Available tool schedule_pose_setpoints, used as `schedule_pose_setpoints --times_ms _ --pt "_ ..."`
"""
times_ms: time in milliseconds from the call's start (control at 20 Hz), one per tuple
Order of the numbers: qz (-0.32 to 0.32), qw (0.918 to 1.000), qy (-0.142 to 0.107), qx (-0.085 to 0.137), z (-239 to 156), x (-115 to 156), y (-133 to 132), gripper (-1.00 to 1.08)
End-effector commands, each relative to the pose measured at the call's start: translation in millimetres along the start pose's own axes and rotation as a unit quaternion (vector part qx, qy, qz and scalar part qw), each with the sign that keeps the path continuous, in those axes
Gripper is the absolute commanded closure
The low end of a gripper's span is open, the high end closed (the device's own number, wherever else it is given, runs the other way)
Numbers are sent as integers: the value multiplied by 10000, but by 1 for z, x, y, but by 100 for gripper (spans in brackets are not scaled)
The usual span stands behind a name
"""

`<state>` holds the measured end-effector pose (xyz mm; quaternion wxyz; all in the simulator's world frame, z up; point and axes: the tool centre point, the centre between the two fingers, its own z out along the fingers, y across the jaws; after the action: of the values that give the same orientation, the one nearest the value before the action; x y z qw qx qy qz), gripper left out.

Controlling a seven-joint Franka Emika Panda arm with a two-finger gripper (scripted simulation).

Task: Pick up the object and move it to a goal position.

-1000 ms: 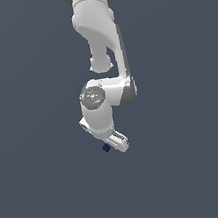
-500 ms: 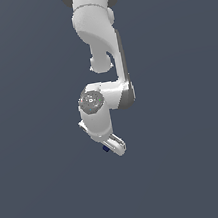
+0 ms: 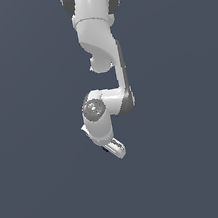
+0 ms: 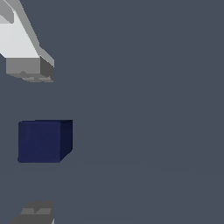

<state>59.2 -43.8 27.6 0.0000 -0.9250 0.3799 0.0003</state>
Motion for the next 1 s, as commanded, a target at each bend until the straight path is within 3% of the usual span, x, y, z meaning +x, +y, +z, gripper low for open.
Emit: schedule_pose_setpoints --times_ms 0,250,300,950 --pt "4 10000 2 2 10 0 0 -92" --pt "7 10000 2 2 14 1 -1 -92" --pt "7 10000 2 2 14 1 -1 108" --pt "4 10000 3 2 13 5 2 108"
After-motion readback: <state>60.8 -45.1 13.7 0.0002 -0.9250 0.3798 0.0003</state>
